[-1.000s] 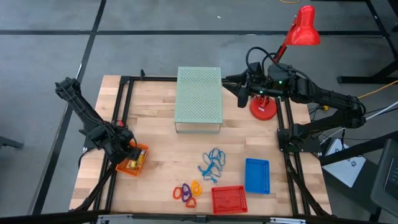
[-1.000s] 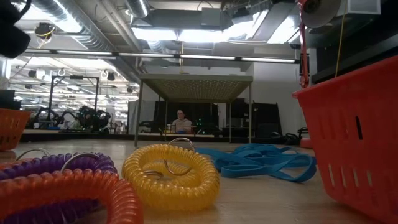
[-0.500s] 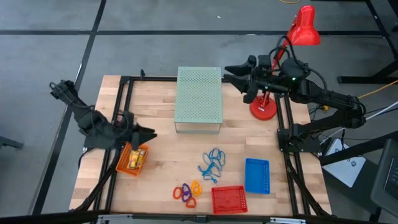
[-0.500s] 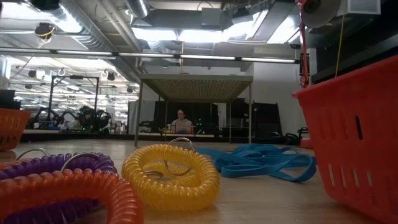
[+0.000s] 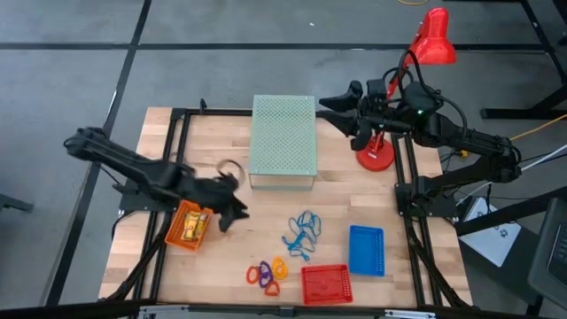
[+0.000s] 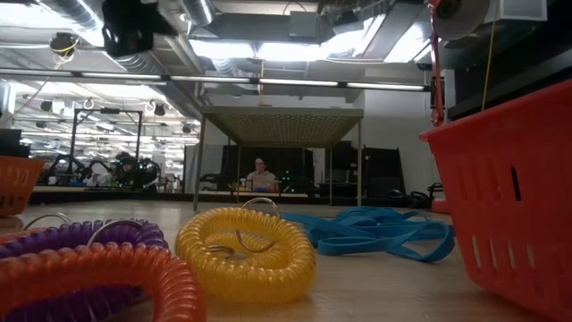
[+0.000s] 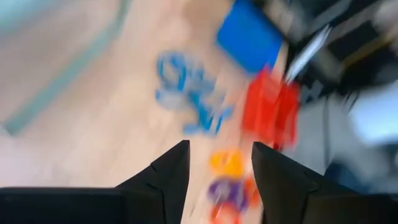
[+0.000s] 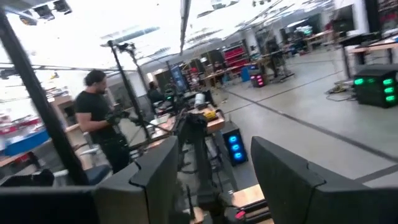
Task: Pick & Place Office Desk Supplies
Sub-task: Put the red coil keychain into the red bin
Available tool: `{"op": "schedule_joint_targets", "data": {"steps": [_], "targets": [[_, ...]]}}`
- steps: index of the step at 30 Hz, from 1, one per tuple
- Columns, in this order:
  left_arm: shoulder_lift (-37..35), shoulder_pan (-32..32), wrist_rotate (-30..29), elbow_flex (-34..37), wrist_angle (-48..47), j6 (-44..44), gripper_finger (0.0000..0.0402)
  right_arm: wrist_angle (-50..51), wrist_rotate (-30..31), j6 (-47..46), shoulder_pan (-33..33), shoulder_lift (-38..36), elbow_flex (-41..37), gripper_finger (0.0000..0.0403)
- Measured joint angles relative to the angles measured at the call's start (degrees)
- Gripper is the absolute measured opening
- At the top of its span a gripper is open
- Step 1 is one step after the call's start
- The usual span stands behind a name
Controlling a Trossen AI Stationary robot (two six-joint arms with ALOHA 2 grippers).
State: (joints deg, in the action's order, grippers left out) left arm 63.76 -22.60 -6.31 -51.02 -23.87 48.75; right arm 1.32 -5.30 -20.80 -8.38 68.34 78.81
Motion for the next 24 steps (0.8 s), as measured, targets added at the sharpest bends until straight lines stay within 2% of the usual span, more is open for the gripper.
{"op": "schedule_joint_targets", "data": {"steps": [4, 8, 13, 24], "targets": [[10.30, 0.65, 6.80, -8.06, -10.32, -9.84, 0.0165, 0.38, -1.85, -1.16, 0.02, 0.00, 0.00, 0.0206], [19.25, 0.67, 7.34, -16.55, -18.52, -18.76, 0.0166, 1.28, -3.30, -1.07, -0.02, 0.00, 0.00, 0.0206], [26.99, -0.09, 5.77, -23.30, -20.02, -27.64, 0.0166, 3.01, -6.51, -0.85, 0.00, 0.00, 0.00, 0.0206], [41.55, -8.51, 7.19, -31.46, -22.74, -27.76, 0.0166, 7.28, -18.24, 1.50, -1.69, 0.00, 0.00, 0.0206]]}}
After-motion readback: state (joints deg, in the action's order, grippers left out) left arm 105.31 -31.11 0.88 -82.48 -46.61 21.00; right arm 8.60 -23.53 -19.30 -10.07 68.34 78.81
